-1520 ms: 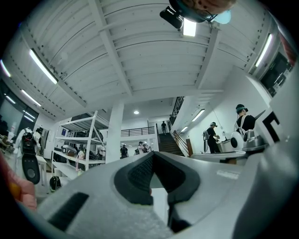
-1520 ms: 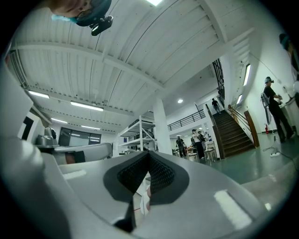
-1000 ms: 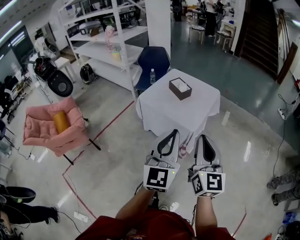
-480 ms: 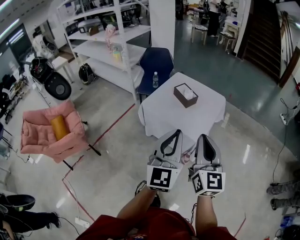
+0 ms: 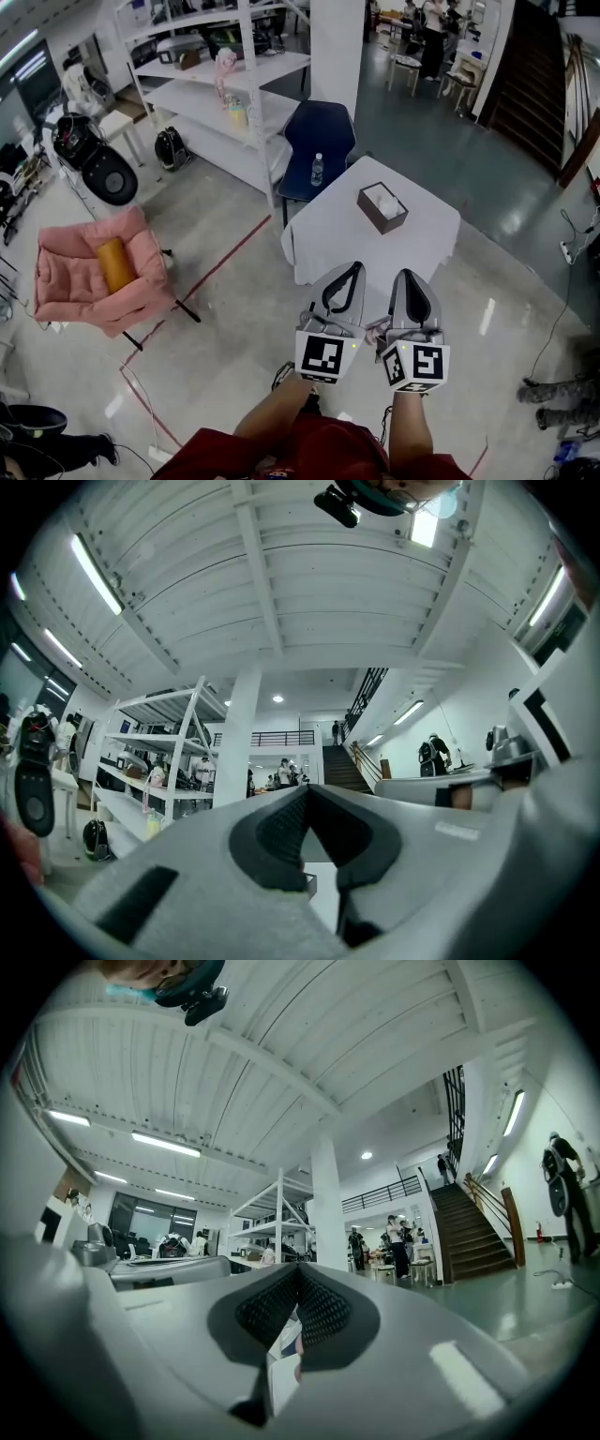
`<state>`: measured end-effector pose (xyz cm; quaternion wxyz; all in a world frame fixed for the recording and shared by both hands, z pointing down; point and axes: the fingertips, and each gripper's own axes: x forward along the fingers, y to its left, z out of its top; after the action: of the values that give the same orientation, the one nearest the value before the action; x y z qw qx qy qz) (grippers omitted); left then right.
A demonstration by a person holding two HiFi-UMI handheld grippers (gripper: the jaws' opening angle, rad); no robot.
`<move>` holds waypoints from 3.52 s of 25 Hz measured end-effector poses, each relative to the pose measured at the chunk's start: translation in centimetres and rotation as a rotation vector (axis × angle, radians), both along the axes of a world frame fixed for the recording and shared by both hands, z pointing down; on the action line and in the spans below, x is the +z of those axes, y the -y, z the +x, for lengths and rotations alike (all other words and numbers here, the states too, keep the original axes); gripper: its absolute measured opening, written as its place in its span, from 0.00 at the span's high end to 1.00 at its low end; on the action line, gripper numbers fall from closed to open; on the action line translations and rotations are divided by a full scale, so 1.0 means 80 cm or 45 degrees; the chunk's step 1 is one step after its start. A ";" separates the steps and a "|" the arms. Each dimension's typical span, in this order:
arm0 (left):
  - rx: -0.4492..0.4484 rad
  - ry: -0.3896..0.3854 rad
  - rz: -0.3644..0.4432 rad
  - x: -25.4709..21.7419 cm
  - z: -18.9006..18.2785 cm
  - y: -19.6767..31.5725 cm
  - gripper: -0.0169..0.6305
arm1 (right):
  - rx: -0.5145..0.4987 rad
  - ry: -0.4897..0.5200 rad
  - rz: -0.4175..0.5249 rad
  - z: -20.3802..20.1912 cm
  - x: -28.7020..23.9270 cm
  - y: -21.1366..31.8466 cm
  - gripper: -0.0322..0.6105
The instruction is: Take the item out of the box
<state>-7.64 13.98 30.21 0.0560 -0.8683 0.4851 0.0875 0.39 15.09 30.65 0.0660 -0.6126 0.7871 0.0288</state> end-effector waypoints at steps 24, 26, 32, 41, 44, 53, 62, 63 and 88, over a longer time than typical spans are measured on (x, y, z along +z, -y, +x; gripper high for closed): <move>0.013 -0.023 0.065 -0.002 0.030 0.184 0.97 | 0.032 -0.057 -0.005 0.045 0.019 0.189 0.95; 0.012 -0.014 0.054 -0.002 0.045 0.210 0.97 | 0.023 -0.062 -0.008 0.058 0.019 0.215 0.95; 0.005 0.009 0.055 -0.009 0.095 0.272 0.97 | 0.012 -0.029 -0.001 0.104 0.011 0.279 0.95; -0.006 0.029 0.111 -0.018 0.179 0.339 0.97 | -0.008 0.015 -0.016 0.181 0.020 0.347 0.95; -0.012 0.023 0.119 -0.019 0.207 0.362 0.97 | -0.014 0.021 -0.021 0.207 0.023 0.370 0.95; -0.035 0.078 0.108 -0.020 0.274 0.416 0.97 | -0.024 0.063 -0.016 0.276 0.019 0.425 0.95; -0.025 0.064 0.085 0.007 0.286 0.483 0.97 | -0.021 0.063 -0.044 0.290 0.043 0.493 0.95; -0.019 0.062 0.090 0.008 0.285 0.494 0.97 | -0.013 0.066 -0.045 0.291 0.045 0.503 0.95; 0.178 -0.010 0.009 0.032 0.264 0.735 0.97 | 0.155 -0.055 -0.108 0.259 0.060 0.720 0.95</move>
<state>13.47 -44.80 32.78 0.0511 -0.8995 0.4232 0.0963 21.13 -42.54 35.48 0.0210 -0.6609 0.7501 0.0128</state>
